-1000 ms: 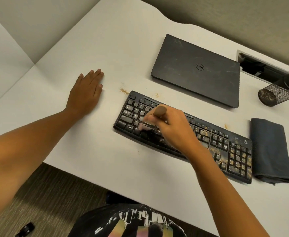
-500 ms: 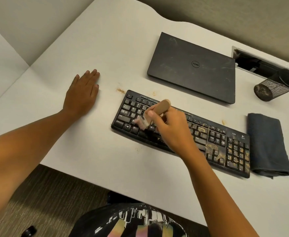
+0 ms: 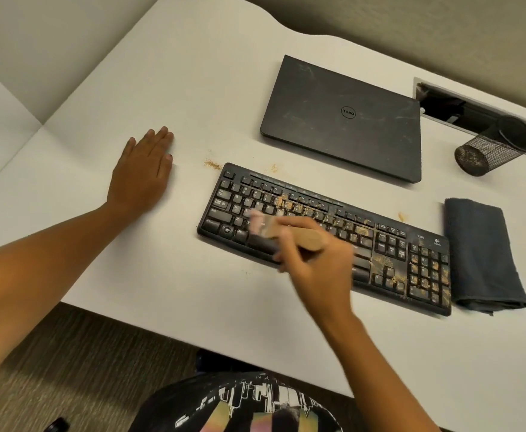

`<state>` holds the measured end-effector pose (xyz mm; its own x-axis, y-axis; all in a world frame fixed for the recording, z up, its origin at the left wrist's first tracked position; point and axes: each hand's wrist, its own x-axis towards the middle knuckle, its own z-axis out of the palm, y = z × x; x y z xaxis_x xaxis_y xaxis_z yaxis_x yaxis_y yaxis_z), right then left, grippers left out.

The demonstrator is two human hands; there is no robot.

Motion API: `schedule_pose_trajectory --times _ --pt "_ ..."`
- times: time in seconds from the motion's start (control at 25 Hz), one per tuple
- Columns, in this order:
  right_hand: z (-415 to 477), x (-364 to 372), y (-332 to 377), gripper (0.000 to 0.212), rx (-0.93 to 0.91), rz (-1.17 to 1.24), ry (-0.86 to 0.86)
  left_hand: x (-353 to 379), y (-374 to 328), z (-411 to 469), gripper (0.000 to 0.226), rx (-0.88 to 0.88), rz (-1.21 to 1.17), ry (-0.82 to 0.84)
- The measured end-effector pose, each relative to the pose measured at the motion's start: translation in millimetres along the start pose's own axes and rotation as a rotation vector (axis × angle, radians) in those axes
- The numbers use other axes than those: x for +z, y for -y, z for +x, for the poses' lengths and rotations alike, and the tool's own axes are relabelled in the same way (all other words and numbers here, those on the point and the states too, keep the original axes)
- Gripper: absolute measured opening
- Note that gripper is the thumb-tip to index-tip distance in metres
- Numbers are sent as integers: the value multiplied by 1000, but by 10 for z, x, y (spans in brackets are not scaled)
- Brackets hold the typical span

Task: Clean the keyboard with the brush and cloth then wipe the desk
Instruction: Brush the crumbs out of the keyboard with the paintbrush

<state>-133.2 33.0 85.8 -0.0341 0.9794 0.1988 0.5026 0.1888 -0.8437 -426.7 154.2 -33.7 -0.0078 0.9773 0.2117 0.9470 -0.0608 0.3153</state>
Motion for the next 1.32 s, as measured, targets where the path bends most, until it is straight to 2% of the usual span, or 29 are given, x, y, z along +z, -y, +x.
schedule_pose_trajectory --times 0.08,0.24,0.44,0.56,0.68,0.8,0.92,1.0,1.08,1.32 --pt "5 384 76 14 -120 -39 69 9 5 0 55 4 2 5" --pt "-23 604 56 14 -154 -92 121 6 19 10 52 22 -13 7" --pt "-401 -151 -354 17 -141 -175 -32 11 14 -4 48 18 -19 -3" --pt "-635 -607 -521 16 -21 -218 -166 9 24 1 52 23 -17 -3" --pt "-669 -644 -455 17 18 -185 -237 16 16 -7 54 24 -11 -9" --pt "-541 -212 -256 18 -36 -55 -126 20 20 -10 51 23 -10 -5" --pt "-332 270 -70 21 -64 -30 41 29 38 3 49 23 -3 3" --pt "-264 369 -31 18 -75 -31 67 28 40 7 49 20 1 9" --pt "-306 230 -93 15 -72 -43 25 31 40 3 49 19 4 8" --pt "-661 -641 -339 26 156 -126 -202 40 47 4 49 25 6 -8"
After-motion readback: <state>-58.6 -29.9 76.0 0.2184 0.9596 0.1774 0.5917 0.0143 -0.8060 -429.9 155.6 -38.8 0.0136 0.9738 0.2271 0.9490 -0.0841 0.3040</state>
